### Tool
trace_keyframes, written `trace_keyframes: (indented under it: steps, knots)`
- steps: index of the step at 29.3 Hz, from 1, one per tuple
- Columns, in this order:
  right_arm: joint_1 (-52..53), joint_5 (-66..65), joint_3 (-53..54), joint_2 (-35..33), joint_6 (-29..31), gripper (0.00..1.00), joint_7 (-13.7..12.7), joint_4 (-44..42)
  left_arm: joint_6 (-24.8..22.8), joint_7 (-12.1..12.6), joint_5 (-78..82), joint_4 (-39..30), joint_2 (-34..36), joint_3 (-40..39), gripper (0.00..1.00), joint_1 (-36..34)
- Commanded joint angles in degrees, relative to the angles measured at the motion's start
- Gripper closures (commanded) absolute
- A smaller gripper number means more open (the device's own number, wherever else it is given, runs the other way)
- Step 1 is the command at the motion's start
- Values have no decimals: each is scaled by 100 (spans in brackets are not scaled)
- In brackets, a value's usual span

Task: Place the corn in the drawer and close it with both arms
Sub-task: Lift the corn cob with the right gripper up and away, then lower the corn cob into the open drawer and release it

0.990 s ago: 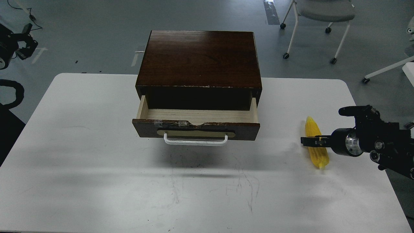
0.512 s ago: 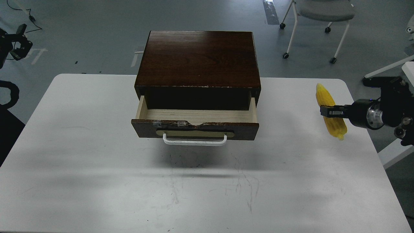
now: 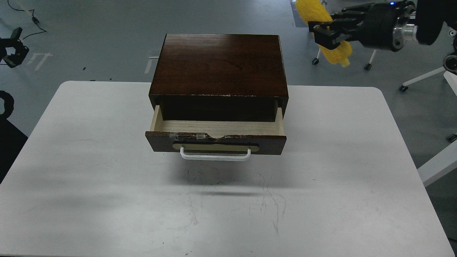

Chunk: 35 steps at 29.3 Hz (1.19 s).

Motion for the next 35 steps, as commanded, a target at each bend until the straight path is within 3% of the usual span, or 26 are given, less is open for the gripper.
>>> trace_keyframes:
  steps: [1, 6, 9, 21, 25, 26, 27, 35]
  knots:
    - [15, -842, -16, 271, -1, 100, 44, 226, 0, -11, 0, -1, 91, 4, 2, 8]
    - [-73, -1458, -121, 799, -1, 100, 70, 428, 0, -20, 0, -1, 135, -5, 2, 35]
    - [-82, -1485, -437, 1150, -1, 100, 464, 666, 0, -29, 0, -1, 161, -5, 2, 35]
    - [-197, -1828, -965, 1687, -1, 96, 492, 148, 0, -37, -9, -1, 161, -48, 2, 123]
    - [-161, -1828, -939, 1783, -9, 75, 492, 104, 0, -37, -9, -1, 161, -49, 2, 123]
    - [-161, -1819, -930, 1845, -27, 60, 492, 69, 0, -37, -9, -1, 161, -49, 2, 114]
    - [-179, -1819, -921, 1897, -44, 53, 492, 42, 0, -37, -9, -1, 161, -49, 2, 123]
    - [-179, -1810, -912, 1977, -45, 42, 492, 16, 0, -29, -9, -1, 161, -49, 2, 123]
